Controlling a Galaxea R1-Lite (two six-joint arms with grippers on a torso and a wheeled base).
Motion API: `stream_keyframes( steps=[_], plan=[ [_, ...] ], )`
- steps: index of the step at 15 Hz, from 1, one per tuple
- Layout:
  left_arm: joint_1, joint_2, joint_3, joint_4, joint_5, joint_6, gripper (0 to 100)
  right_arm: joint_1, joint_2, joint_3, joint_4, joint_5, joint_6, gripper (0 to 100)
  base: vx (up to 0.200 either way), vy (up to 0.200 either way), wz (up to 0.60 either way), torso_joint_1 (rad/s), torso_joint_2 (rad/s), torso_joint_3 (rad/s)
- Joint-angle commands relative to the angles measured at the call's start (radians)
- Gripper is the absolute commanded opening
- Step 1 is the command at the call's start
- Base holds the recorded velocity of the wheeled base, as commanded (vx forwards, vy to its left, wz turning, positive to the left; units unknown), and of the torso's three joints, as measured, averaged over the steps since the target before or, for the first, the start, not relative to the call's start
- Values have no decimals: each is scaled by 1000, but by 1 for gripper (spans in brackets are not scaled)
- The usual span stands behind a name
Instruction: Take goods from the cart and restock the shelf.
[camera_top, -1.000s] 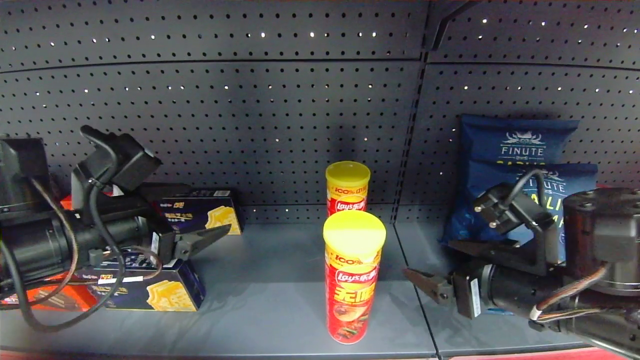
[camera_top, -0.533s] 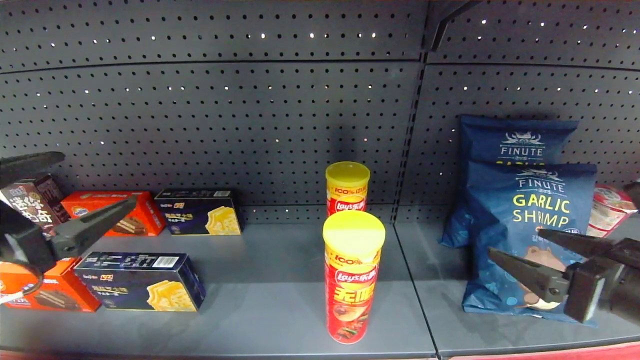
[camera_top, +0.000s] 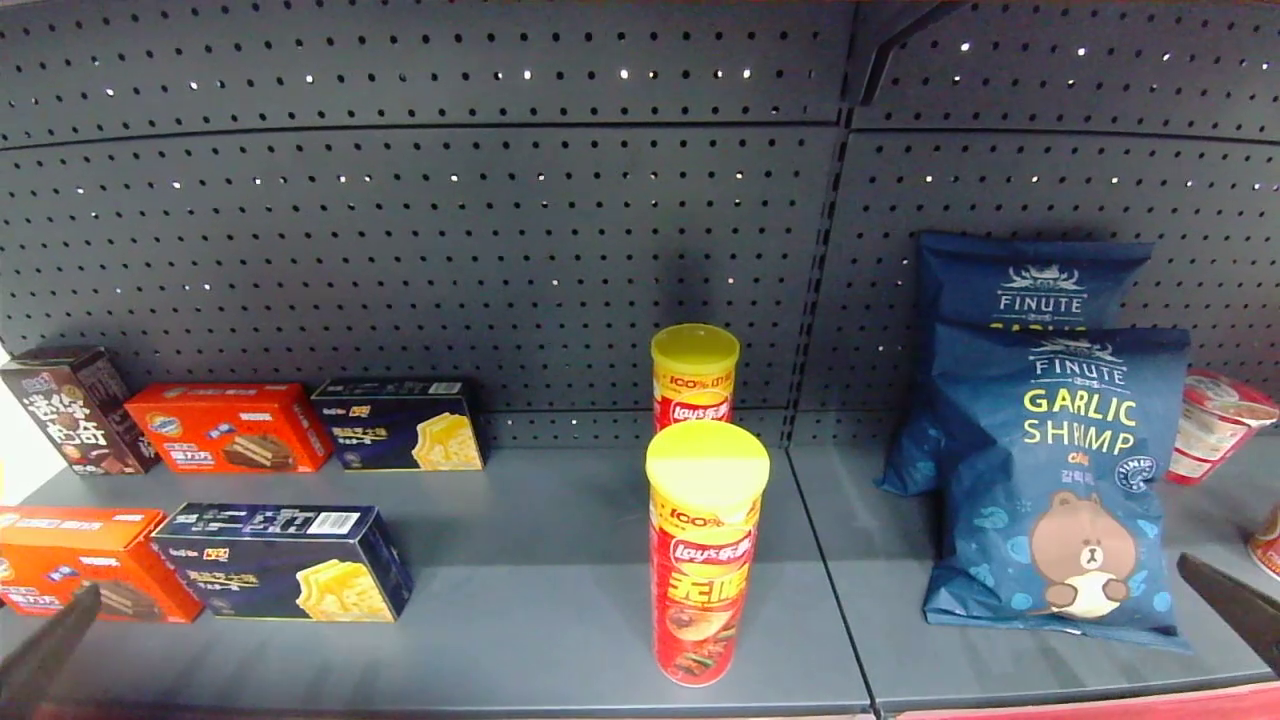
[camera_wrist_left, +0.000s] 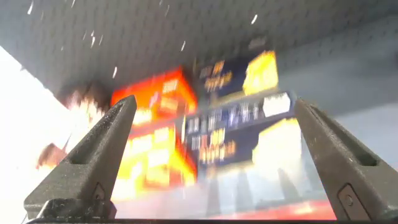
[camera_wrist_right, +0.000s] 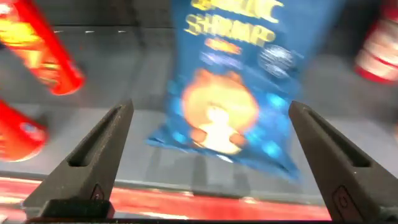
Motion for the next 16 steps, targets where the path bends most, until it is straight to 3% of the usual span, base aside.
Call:
stream_keyframes(
  steps=[1,4,6,10,12,14,16],
  plan=[
    [32,-214,53,126,7,-35,100,-40,-118,78,8,-36,-33,100,0,0,0,0,0,0],
    [27,-383,64,287,5,-66,100,-102,-265,141,93,-112,-70,100,0,0,0,0,0,0],
    [27,-486,96,334,1,-77,100,-224,-414,145,231,-105,-70,100,0,0,0,0,0,0],
    [35,-518,90,343,7,-123,100,-243,-644,141,393,-106,-82,100,0,0,0,0,0,0],
    [62,-579,172,345,18,-124,100,-264,-680,148,394,-103,-117,100,0,0,0,0,0,0],
    [62,-579,258,311,117,-110,100,-278,-689,208,393,-98,-119,100,0,0,0,0,0,0],
    [62,-579,288,264,120,-161,100,-306,-755,234,371,-66,-112,100,0,0,0,0,0,0]
  ],
)
